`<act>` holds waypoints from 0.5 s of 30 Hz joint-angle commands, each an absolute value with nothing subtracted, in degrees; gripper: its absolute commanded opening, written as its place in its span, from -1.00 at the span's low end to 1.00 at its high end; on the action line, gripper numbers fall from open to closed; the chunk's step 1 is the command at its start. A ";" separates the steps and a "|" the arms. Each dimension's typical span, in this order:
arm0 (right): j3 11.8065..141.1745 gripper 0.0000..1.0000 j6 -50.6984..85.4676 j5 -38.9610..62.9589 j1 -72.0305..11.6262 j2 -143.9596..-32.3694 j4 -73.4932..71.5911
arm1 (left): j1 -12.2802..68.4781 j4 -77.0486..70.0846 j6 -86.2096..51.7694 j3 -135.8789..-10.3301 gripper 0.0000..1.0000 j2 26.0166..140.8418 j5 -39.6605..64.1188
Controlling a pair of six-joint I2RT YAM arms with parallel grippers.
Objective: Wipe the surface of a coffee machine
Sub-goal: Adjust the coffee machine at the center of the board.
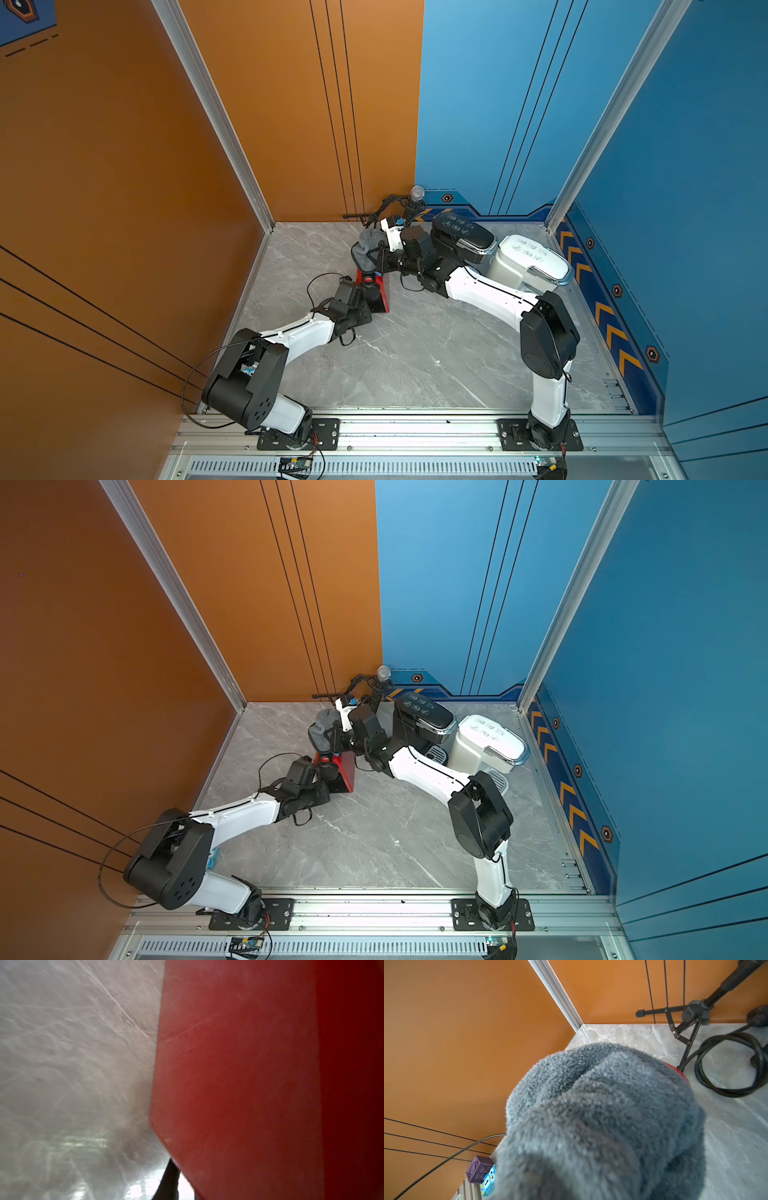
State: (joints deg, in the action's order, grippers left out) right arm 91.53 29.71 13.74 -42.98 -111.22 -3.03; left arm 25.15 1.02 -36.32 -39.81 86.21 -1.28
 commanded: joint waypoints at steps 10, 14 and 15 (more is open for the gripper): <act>93.87 -1.00 19.71 11.51 -41.51 -106.90 11.92 | 36.82 -6.46 -38.72 -46.85 -0.69 94.01 3.74; 95.65 -1.00 15.88 8.64 -41.44 -105.42 17.30 | 38.66 -7.00 -38.83 -49.34 -0.68 95.61 5.13; 96.11 -1.00 15.06 7.79 -41.56 -105.26 18.25 | 38.69 -7.01 -38.61 -49.61 -0.68 95.64 5.65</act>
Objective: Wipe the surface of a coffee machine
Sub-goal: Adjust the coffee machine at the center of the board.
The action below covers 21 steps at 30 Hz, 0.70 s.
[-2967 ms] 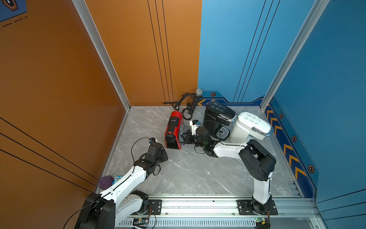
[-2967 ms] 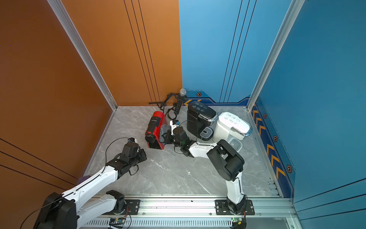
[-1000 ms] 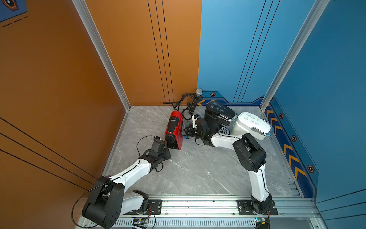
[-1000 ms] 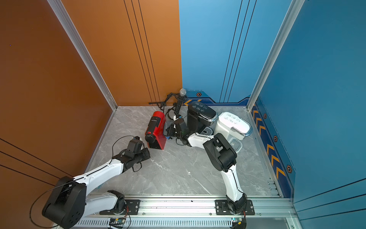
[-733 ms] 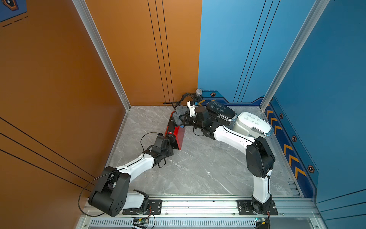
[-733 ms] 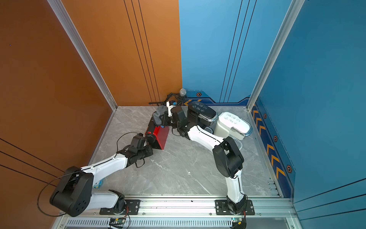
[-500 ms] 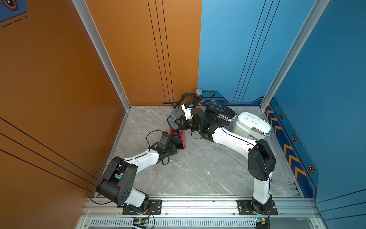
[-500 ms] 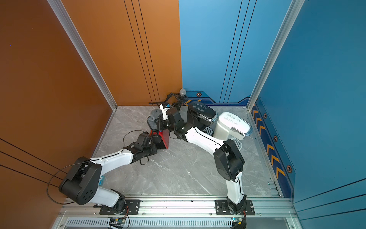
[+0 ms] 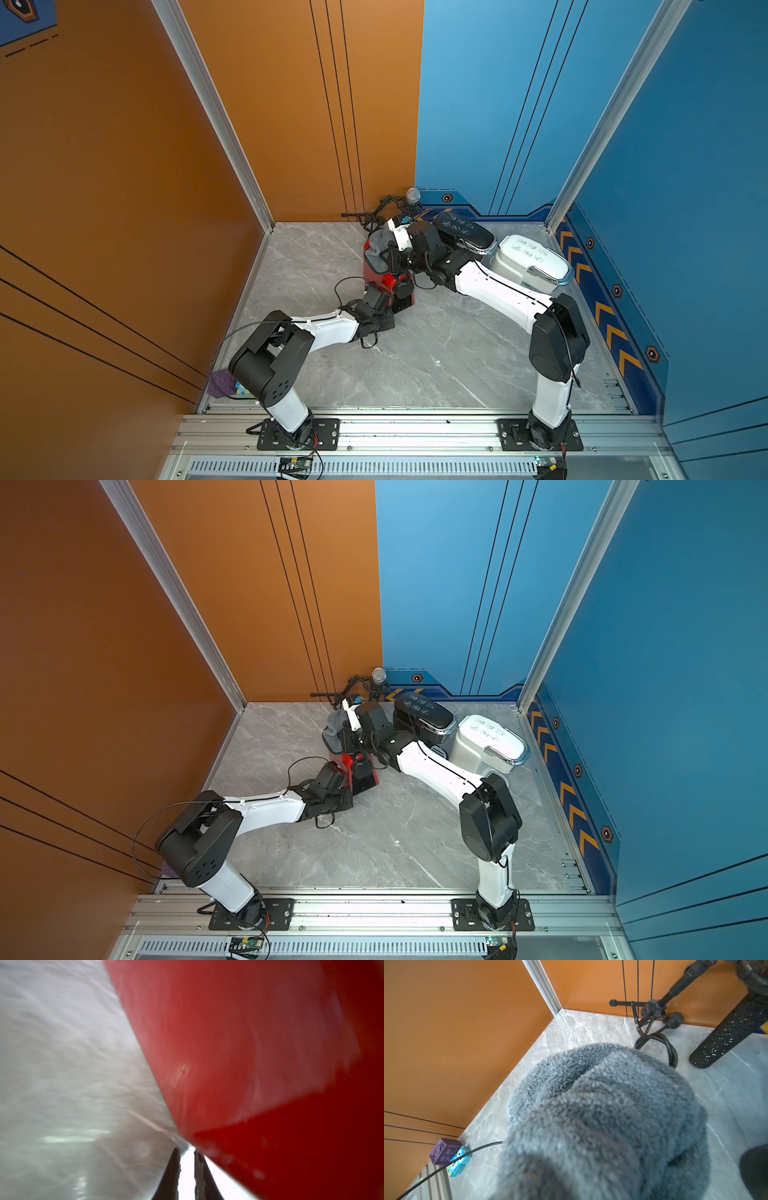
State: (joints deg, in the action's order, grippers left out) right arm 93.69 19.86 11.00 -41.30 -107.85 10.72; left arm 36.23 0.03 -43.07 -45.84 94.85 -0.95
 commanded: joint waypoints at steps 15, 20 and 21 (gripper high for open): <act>106.49 -1.00 -4.17 -22.46 -52.25 -113.97 33.67 | 23.24 0.83 -39.95 -31.75 -0.61 67.15 3.29; 107.12 -1.00 -10.25 -34.68 -55.65 -121.40 34.71 | 14.43 4.60 -37.49 -31.27 -0.57 64.16 7.72; 107.20 -1.00 -10.92 -35.77 -55.80 -122.43 34.74 | 13.13 5.02 -37.15 -31.37 -0.57 64.26 8.43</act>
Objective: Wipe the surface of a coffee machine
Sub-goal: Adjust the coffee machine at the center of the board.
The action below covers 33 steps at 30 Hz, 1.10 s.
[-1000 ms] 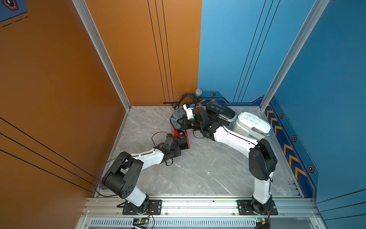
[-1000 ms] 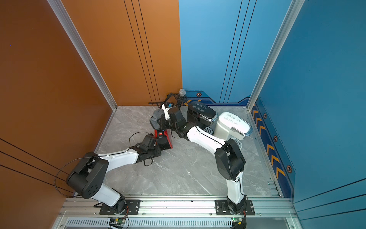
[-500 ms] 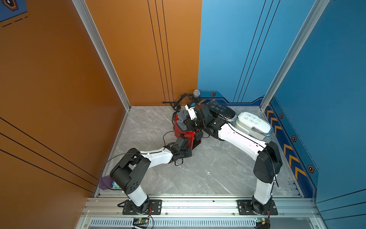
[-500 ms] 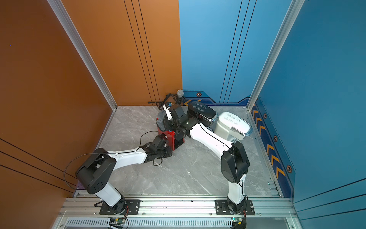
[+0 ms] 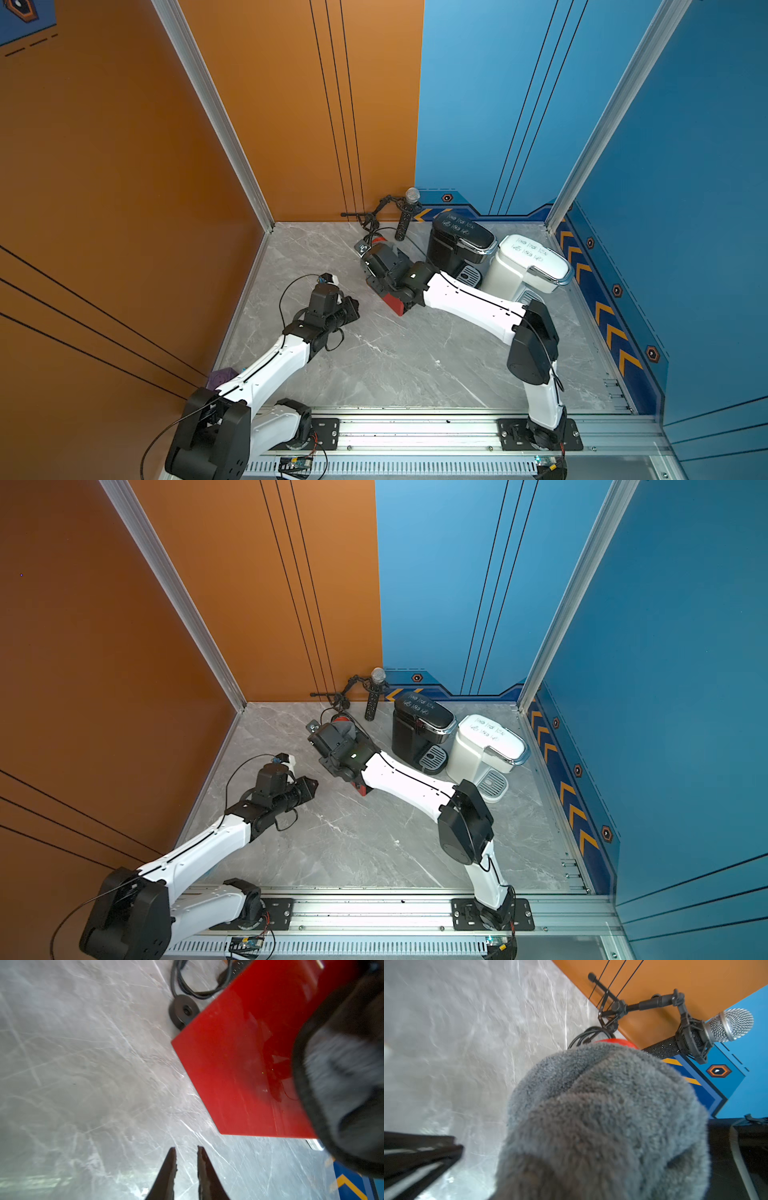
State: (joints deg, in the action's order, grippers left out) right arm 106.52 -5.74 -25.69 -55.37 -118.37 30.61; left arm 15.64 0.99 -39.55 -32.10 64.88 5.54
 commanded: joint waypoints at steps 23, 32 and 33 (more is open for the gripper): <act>123.41 -1.00 -14.54 -41.33 -55.16 -138.42 36.51 | -1.29 4.14 -24.75 -30.13 -0.55 71.64 21.34; 132.37 -1.00 -13.81 -40.43 -54.12 -143.49 39.58 | -1.20 -1.84 -24.90 -27.61 -0.51 71.22 25.11; 132.30 -1.00 -13.45 -40.30 -54.20 -144.34 39.81 | -1.17 -1.85 -24.87 -27.42 -0.51 70.81 25.01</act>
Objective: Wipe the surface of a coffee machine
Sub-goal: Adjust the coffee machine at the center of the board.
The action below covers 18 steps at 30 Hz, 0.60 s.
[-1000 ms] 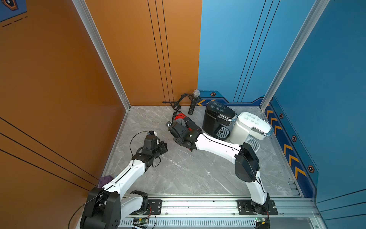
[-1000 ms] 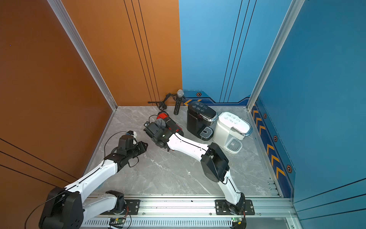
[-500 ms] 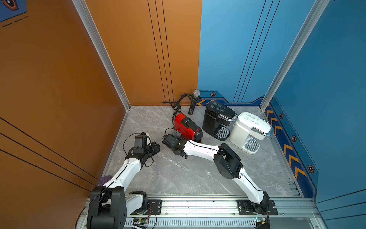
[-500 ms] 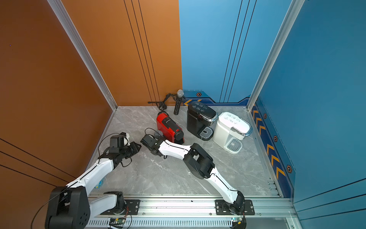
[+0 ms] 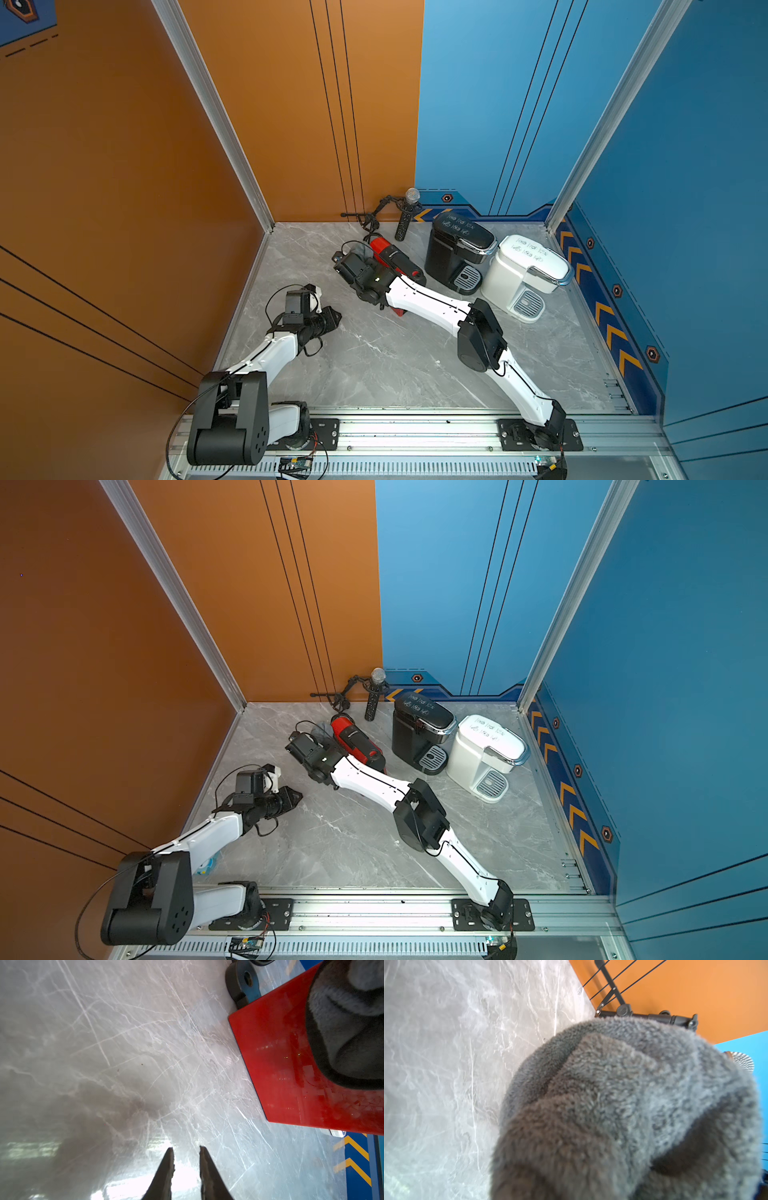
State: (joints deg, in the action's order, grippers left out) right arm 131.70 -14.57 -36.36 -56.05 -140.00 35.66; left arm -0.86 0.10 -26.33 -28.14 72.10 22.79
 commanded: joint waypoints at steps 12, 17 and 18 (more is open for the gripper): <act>130.39 -1.00 -8.81 -42.36 -54.93 -147.94 43.90 | -0.60 -4.87 -26.26 -25.56 -0.51 69.96 24.91; 134.18 -1.00 -7.83 -44.00 -53.67 -143.74 43.94 | -0.57 -4.92 -26.23 -25.41 -0.51 69.74 24.65; 135.40 -1.00 -7.90 -43.79 -53.37 -142.91 43.94 | -0.55 -4.91 -26.20 -25.44 -0.51 69.78 24.57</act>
State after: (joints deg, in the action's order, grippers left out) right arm 132.00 -10.07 -36.71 -57.21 -148.94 40.97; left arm -0.75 -3.73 -26.37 -26.22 70.30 23.51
